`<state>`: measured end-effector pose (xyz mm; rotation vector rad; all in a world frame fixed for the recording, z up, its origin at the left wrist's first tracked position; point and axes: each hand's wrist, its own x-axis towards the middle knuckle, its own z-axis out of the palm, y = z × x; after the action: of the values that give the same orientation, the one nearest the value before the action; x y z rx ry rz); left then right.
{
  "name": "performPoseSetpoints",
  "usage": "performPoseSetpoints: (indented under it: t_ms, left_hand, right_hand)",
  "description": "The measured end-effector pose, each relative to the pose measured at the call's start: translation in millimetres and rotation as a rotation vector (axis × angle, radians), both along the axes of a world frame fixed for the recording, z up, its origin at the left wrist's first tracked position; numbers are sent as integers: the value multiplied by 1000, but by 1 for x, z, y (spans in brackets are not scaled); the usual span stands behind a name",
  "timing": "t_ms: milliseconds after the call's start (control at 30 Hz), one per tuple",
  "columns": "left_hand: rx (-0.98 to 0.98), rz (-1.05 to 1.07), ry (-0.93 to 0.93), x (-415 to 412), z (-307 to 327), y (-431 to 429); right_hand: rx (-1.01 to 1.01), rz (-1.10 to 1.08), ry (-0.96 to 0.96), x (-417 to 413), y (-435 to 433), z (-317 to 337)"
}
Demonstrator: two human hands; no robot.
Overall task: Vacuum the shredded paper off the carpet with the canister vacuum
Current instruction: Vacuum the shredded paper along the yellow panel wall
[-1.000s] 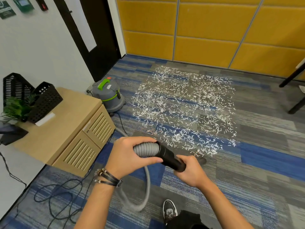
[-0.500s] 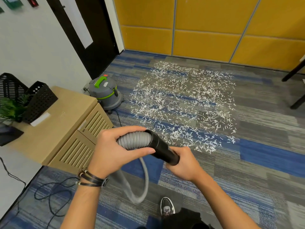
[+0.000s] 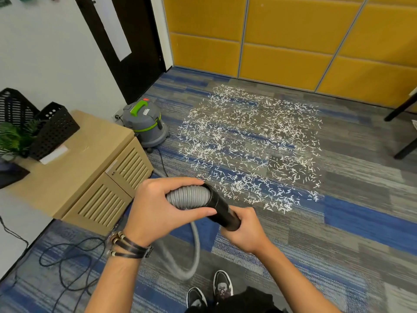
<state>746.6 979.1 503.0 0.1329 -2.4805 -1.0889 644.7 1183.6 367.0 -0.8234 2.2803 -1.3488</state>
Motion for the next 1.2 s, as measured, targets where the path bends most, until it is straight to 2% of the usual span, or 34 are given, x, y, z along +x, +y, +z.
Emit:
performPoseSetpoints:
  t_ms: [233,500,867,1067,1200]
  left_hand:
    - [104,5,26,-1,3,-9]
    - [72,43,-107,4,-41,-6]
    - [146,111,-46,36,-39,-35]
    - [227,61,34,45,-37,-30]
    - [233,41,7,36,-40,-18]
  right_hand:
    - [17,2,64,-6,-3,21]
    - [187,-26,32,-2,7,-13]
    - [144,0,31,27,-39,-6]
    - [135,34,62,24,-26,3]
    - [174,35,88,13,-5,-2]
